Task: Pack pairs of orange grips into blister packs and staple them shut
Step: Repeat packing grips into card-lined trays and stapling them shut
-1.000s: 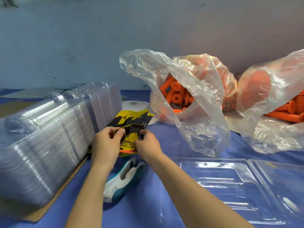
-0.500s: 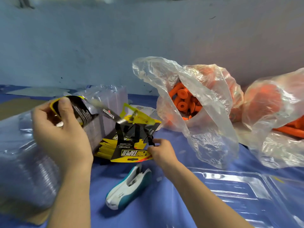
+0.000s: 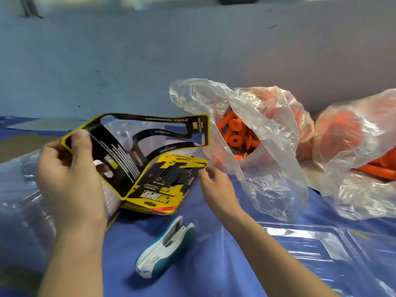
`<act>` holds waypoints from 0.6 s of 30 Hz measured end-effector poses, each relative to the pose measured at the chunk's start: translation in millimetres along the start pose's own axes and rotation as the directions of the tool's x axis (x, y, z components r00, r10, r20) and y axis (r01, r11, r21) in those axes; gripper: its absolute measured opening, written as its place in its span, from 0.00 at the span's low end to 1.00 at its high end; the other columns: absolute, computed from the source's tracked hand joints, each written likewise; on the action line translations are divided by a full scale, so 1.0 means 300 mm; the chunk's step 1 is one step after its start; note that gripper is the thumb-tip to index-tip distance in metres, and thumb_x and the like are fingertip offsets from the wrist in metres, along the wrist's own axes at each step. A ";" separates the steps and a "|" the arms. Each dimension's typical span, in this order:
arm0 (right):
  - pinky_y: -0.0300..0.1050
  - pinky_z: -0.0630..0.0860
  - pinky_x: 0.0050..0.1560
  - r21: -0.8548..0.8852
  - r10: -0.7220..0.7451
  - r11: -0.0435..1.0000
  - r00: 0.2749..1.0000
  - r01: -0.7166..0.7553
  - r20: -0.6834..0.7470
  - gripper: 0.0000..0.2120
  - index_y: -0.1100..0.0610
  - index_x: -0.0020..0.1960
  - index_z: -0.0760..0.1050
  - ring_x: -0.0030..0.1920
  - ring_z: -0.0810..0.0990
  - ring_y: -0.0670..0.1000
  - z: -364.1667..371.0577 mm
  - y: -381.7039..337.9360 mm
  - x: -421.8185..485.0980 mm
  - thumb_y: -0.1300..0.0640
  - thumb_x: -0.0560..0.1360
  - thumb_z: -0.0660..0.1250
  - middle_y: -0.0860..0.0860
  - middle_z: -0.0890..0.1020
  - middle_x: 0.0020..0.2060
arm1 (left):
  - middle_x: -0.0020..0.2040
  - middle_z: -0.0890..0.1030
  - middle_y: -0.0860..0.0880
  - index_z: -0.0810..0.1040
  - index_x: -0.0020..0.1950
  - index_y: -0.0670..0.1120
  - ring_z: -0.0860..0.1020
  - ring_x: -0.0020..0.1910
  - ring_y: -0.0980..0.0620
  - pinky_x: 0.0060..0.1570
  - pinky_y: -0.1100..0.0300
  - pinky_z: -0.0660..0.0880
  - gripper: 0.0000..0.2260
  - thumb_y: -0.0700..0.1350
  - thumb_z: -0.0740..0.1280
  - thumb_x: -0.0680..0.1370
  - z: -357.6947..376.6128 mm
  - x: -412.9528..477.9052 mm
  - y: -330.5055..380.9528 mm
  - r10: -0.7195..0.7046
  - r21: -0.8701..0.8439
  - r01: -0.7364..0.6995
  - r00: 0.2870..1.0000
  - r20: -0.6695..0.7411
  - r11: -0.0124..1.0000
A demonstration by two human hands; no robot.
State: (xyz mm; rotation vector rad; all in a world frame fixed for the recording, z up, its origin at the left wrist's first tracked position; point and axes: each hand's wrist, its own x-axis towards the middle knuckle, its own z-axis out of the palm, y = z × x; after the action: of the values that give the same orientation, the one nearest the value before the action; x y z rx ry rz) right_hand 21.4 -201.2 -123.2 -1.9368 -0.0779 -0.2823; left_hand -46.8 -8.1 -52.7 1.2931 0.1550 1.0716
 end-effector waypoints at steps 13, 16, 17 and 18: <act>0.43 0.81 0.43 0.552 0.042 0.834 0.999 -0.023 -0.023 0.12 0.51 0.58 0.80 0.45 0.85 0.52 -0.568 -0.040 -0.242 0.57 0.84 0.57 0.52 0.86 0.48 | 0.37 0.84 0.53 0.75 0.54 0.48 0.82 0.36 0.52 0.35 0.58 0.81 0.07 0.38 0.65 0.79 0.181 -0.307 -0.071 -0.437 0.182 0.450 0.568 0.697 0.875; 0.41 0.81 0.39 0.477 0.066 0.879 0.995 -0.022 -0.076 0.11 0.51 0.57 0.79 0.41 0.85 0.51 -0.690 0.012 -0.285 0.55 0.84 0.57 0.51 0.86 0.45 | 0.48 0.86 0.47 0.76 0.60 0.49 0.84 0.46 0.49 0.44 0.56 0.83 0.11 0.43 0.66 0.78 0.204 -0.395 -0.049 -0.455 0.325 0.373 0.342 0.822 0.869; 0.42 0.81 0.38 0.465 0.071 0.885 0.994 -0.025 -0.083 0.11 0.51 0.57 0.79 0.40 0.85 0.51 -0.720 0.025 -0.295 0.55 0.84 0.58 0.51 0.86 0.44 | 0.50 0.86 0.46 0.76 0.61 0.49 0.84 0.49 0.47 0.47 0.55 0.82 0.13 0.45 0.66 0.77 0.214 -0.422 -0.035 -0.458 0.352 0.348 0.293 0.840 0.869; 0.42 0.81 0.37 0.460 0.075 0.888 0.993 -0.025 -0.090 0.11 0.51 0.56 0.80 0.40 0.85 0.52 -0.746 0.041 -0.304 0.55 0.84 0.58 0.51 0.85 0.43 | 0.51 0.86 0.45 0.76 0.62 0.49 0.84 0.50 0.47 0.49 0.56 0.81 0.14 0.46 0.66 0.76 0.224 -0.448 -0.028 -0.453 0.364 0.326 0.258 0.853 0.872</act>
State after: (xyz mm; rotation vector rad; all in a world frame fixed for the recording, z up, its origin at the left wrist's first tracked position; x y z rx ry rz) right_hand -100.2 -405.1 -77.4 -1.4471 -0.0213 -0.3010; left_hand -72.2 -149.5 -97.8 1.6781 -0.3366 -0.2526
